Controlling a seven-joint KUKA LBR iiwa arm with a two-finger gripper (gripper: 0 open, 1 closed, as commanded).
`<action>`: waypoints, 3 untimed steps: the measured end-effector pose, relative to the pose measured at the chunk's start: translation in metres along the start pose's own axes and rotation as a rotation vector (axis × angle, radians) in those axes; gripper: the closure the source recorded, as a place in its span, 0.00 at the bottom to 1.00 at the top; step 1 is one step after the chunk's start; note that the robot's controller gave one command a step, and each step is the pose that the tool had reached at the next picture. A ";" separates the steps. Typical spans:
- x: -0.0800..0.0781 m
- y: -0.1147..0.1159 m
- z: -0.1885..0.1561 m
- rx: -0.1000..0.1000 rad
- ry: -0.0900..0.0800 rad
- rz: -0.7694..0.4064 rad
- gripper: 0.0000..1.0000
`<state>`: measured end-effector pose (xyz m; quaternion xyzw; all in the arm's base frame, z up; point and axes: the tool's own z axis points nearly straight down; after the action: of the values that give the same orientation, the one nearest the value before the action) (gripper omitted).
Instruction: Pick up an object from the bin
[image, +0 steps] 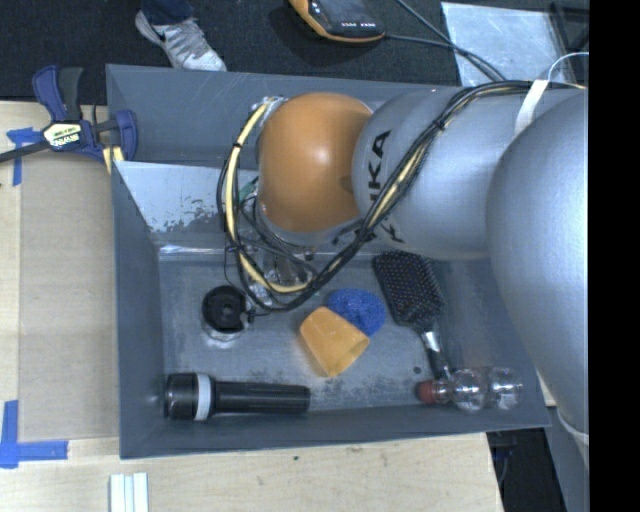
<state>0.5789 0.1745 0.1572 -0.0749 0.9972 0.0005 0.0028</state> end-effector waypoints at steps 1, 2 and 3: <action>-0.011 -0.016 0.055 0.000 0.003 0.139 0.00; -0.005 -0.009 0.087 0.000 -0.001 0.110 0.00; -0.014 -0.011 0.085 -0.002 -0.004 0.197 1.00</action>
Offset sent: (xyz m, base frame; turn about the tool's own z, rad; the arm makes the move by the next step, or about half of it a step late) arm 0.0056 -0.0074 -0.0872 0.1083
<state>0.5953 0.1656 0.0719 0.0236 0.9997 0.0022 0.0048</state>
